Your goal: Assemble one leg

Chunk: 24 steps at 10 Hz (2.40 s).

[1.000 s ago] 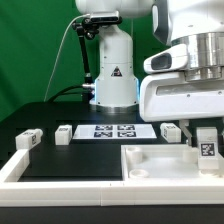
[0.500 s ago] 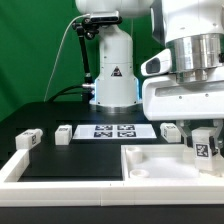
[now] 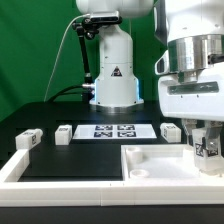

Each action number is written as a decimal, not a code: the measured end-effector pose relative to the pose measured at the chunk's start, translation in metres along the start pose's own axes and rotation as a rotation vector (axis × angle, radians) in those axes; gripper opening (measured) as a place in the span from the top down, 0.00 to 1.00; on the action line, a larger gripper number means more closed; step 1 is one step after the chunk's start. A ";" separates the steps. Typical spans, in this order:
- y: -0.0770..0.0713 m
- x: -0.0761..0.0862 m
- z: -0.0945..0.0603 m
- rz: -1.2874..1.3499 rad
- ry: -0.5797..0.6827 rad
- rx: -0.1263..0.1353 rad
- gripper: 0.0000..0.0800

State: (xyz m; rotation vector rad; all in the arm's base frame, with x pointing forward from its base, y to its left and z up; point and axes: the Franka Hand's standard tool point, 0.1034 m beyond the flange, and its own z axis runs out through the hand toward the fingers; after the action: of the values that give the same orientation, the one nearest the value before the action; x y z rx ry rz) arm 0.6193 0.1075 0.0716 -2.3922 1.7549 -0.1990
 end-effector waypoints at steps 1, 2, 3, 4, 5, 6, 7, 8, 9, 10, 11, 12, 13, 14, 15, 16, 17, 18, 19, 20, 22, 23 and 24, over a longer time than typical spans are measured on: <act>0.000 0.000 0.000 -0.010 0.000 0.000 0.43; 0.000 0.000 0.000 -0.017 0.000 0.000 0.43; 0.000 0.000 0.000 -0.060 0.000 0.001 0.25; 0.000 -0.001 0.000 -0.083 -0.001 0.001 0.21; -0.001 -0.004 0.000 -0.168 -0.001 -0.003 0.21; -0.001 -0.006 0.000 -0.304 0.000 -0.004 0.19; -0.001 -0.007 0.000 -0.426 -0.001 -0.003 0.19; -0.001 -0.007 0.000 -0.552 0.000 -0.004 0.19; -0.002 -0.007 0.000 -0.679 0.000 -0.007 0.19; -0.003 -0.009 -0.001 -0.796 -0.001 -0.019 0.19; -0.004 -0.012 -0.001 -0.897 0.003 -0.036 0.19; -0.005 -0.014 -0.001 -1.047 0.016 -0.051 0.19; -0.003 -0.016 -0.001 -1.181 0.012 -0.069 0.19; -0.001 -0.018 -0.001 -1.282 -0.013 -0.095 0.19; -0.003 -0.017 -0.002 -1.374 -0.021 -0.101 0.19; -0.003 -0.015 -0.002 -1.408 -0.022 -0.102 0.19; -0.003 -0.015 -0.001 -1.434 -0.023 -0.102 0.22; -0.003 -0.015 -0.001 -1.428 -0.023 -0.102 0.22; -0.003 -0.015 -0.001 -1.428 -0.023 -0.102 0.44; -0.003 -0.015 -0.001 -1.428 -0.023 -0.103 0.64; -0.003 -0.015 -0.001 -1.397 -0.021 -0.102 0.64; -0.002 -0.015 -0.001 -1.397 -0.021 -0.102 0.64; -0.002 -0.016 -0.001 -1.273 -0.010 -0.097 0.64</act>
Offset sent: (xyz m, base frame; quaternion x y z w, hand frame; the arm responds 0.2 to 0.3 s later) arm 0.0018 0.0032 0.0037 0.0033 -0.0057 -0.0596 0.9982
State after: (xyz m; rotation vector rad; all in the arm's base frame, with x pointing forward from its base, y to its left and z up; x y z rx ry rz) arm 0.6163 0.1233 0.0728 -3.1447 -0.0051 -0.2308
